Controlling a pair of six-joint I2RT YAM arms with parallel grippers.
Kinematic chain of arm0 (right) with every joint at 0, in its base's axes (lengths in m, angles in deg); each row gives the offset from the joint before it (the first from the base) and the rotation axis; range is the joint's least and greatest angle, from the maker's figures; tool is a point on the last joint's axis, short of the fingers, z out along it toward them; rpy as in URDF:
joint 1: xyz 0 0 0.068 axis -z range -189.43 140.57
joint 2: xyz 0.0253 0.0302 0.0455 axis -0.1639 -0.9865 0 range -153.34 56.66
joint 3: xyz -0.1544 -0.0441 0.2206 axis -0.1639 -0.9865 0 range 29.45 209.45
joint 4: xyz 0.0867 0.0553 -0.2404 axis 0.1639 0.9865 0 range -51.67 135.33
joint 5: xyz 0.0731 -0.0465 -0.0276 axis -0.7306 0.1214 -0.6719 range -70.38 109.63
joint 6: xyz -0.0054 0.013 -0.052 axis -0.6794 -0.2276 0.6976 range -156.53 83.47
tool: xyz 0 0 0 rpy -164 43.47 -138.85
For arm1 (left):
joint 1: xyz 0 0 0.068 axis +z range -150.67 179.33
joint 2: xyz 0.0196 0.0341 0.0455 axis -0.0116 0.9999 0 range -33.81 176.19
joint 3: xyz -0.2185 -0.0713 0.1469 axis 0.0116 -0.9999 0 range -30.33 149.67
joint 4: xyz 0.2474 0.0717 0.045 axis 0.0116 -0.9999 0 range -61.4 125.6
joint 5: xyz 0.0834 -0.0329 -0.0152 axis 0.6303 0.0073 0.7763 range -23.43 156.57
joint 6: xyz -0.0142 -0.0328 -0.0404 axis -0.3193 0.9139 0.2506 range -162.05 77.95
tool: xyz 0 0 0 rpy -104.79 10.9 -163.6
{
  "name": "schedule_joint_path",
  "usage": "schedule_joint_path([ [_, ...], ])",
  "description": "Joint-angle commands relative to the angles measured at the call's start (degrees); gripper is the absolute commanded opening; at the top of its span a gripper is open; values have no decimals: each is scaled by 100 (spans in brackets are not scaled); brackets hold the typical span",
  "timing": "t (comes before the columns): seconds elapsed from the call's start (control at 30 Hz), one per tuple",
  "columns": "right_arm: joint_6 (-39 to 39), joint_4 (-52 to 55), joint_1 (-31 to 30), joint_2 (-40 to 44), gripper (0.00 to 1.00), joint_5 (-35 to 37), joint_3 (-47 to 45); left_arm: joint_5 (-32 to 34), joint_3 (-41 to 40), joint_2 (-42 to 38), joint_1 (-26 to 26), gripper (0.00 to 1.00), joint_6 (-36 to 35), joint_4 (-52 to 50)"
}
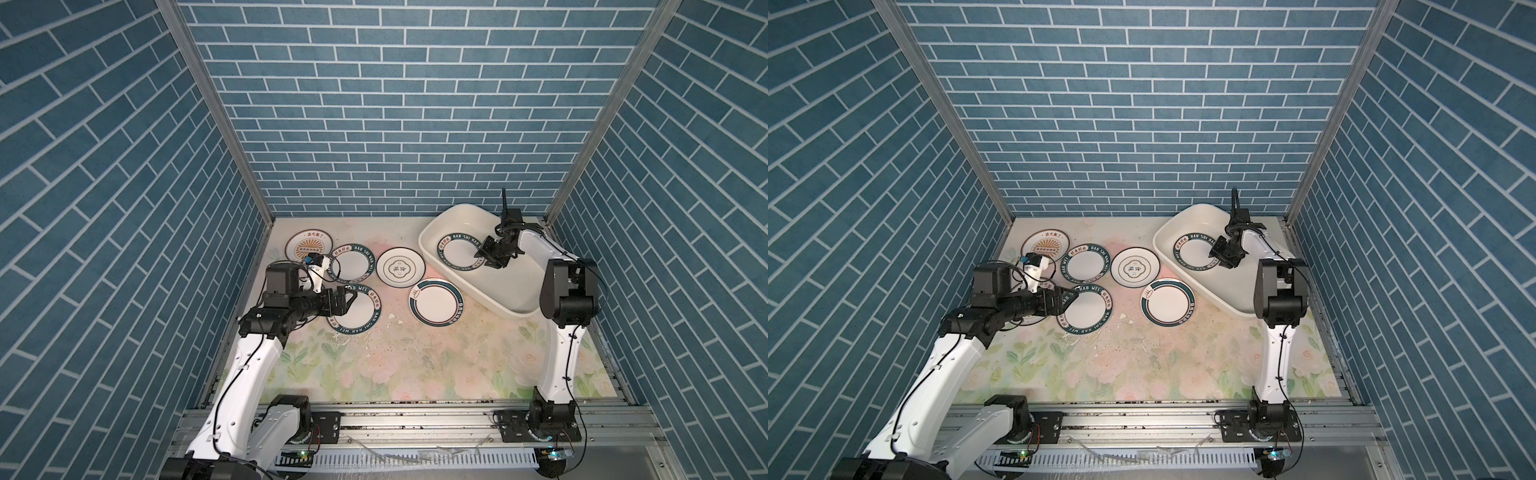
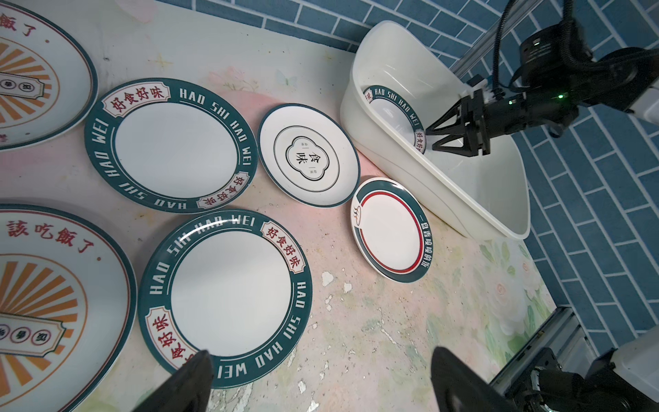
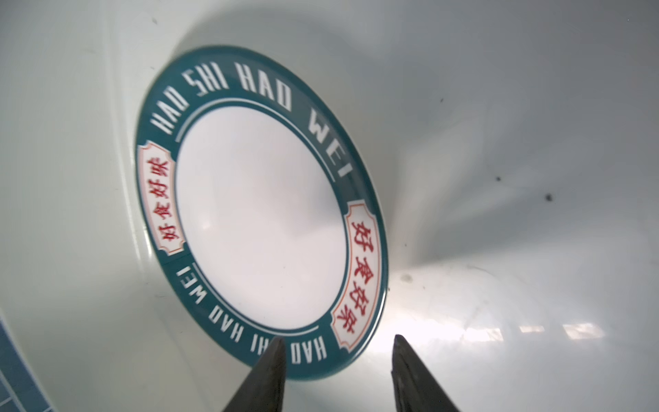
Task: Place the plates into the plastic bin on the countertop
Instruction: Place the plate in the plastic bin, then move the plate at the center of the table.
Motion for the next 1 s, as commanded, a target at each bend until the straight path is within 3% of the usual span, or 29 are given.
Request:
schedule_joint_path([
  [0.0, 295, 159, -14, 905, 49, 274, 9, 537, 118, 98, 35, 97, 21, -232],
  [0.13, 453, 89, -144, 1934, 47, 329, -323, 1031, 112, 325, 83, 97, 193, -237],
  [0.27, 635, 24, -579, 3054, 46, 58, -963, 950, 80, 671, 111, 96, 334, -282],
  [0.47, 310, -1081, -1410, 4597, 45, -1467, -2972, 1143, -19, 1241, 111, 95, 540, -58],
  [0.57, 72, -1492, -1867, 5137, 45, -1712, -3762, 1213, -90, 1421, 120, 95, 548, -82],
  [0.7, -2, -1679, -2428, 5343, 46, -1723, -4302, 1186, -392, 1412, 120, 96, 701, 116],
  [0.97, -592, -2936, -2809, 5053, 45, -1724, -5096, 1083, -656, 1672, 129, 97, 904, 271],
])
